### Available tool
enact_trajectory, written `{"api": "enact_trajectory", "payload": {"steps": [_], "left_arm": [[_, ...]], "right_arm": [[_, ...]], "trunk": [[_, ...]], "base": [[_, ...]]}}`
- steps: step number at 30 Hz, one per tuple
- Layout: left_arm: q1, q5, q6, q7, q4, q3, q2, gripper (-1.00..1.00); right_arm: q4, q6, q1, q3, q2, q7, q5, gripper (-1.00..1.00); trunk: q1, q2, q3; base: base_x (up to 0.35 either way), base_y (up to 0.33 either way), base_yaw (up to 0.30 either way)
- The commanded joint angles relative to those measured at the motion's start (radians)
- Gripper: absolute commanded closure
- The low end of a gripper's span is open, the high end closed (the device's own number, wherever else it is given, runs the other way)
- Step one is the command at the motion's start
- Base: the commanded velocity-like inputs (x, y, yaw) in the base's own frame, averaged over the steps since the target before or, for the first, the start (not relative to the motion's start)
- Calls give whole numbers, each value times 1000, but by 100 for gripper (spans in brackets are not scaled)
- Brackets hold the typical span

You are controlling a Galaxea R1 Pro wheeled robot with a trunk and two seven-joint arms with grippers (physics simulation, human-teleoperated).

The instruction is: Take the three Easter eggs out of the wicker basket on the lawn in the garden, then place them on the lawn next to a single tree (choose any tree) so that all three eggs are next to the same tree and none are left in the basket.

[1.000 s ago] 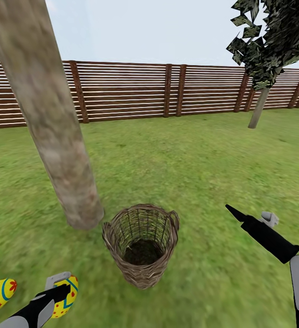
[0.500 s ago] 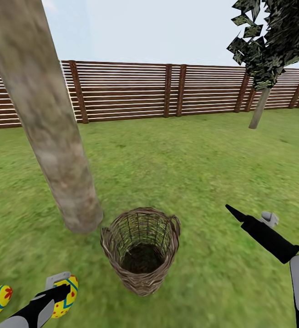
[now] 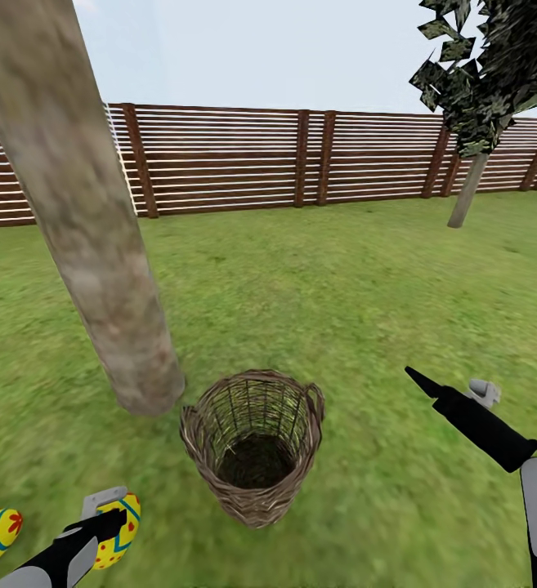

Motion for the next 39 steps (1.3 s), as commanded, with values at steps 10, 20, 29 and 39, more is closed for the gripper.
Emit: {"api": "enact_trajectory", "payload": {"steps": [10, 20, 29, 39], "left_arm": [[-1, 2, -4, -1, 0, 6, 0, 100], [-1, 2, -4, -1, -1, 5, 0, 100], [-1, 2, -29, -1, 0, 5, -1, 100], [-1, 2, -32, -1, -1, 4, -2, 100]], "right_arm": [[0, 6, -1, 18, -1, 2, -2, -100], [0, 6, -1, 19, -1, 2, -2, -100], [0, 6, -1, 18, -1, 2, -2, -100], [0, 6, -1, 18, -1, 2, -2, -100]], "trunk": [[2, -1, -20], [4, -3, -39], [6, -3, -51], [8, -5, -74]], "base": [[0, 0, 0], [0, 0, 0], [0, 0, 0], [0, 0, 0]]}}
